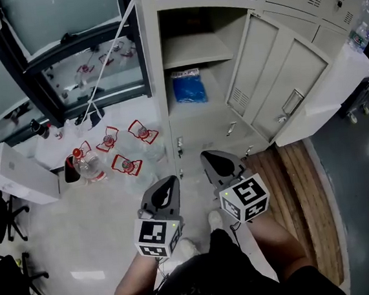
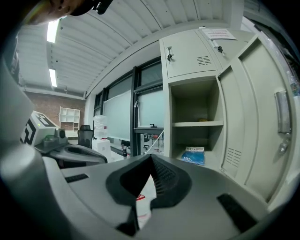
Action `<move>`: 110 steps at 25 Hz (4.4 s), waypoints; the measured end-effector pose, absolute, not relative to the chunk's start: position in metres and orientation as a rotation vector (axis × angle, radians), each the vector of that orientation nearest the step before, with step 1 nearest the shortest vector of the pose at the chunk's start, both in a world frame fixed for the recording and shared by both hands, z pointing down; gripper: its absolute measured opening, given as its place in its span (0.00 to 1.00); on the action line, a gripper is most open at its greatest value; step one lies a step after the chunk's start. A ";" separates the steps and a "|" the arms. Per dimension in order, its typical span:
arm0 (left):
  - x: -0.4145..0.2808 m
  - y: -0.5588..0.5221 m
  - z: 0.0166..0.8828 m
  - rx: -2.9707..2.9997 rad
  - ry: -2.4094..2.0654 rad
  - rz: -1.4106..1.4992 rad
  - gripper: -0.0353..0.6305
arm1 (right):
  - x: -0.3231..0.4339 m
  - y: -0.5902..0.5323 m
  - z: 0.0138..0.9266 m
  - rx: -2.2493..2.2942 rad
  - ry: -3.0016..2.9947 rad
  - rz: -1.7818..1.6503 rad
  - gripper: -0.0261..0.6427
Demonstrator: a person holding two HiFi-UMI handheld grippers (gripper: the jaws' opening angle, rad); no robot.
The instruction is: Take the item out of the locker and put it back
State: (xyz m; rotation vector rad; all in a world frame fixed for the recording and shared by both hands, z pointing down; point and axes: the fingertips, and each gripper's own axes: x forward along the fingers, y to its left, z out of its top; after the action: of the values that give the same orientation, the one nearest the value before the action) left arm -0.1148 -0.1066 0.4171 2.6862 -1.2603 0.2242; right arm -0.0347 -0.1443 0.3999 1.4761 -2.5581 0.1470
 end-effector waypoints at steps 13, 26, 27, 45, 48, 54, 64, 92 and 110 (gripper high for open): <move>-0.081 -0.173 0.424 2.646 -1.318 0.231 0.06 | -0.006 -0.230 0.413 1.397 -2.576 0.167 0.08; -0.055 -0.239 0.437 2.581 -1.388 0.250 0.06 | 0.011 -0.328 0.439 1.297 -2.548 0.139 0.22; -0.054 -0.243 0.439 2.576 -1.389 0.252 0.06 | 0.011 -0.335 0.442 1.291 -2.541 0.127 0.23; -0.055 -0.300 0.460 2.525 -1.414 0.274 0.06 | 0.004 -0.421 0.514 1.109 -2.335 0.013 0.34; -0.055 -0.305 0.463 2.519 -1.412 0.280 0.06 | 0.005 -0.431 0.524 1.090 -2.309 0.005 0.35; -0.057 -0.311 0.469 2.505 -1.410 0.284 0.06 | 0.001 -0.441 0.535 1.047 -2.287 0.005 0.36; -0.057 -0.314 0.474 2.491 -1.401 0.283 0.06 | 0.002 -0.449 0.543 1.024 -2.213 -0.018 0.27; -0.064 -0.293 0.474 2.473 -1.408 0.281 0.06 | 0.007 -0.452 0.546 1.070 -2.085 -0.158 0.08; -0.076 -0.243 0.461 2.502 -1.391 0.297 0.06 | 0.005 -0.395 0.508 1.194 -2.156 -0.121 0.07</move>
State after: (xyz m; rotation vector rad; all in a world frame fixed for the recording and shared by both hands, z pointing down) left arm -0.0765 -0.2432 0.4614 2.5020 -1.3914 0.2973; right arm 0.0046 -0.3947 0.5078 1.1938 -2.1555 -0.1211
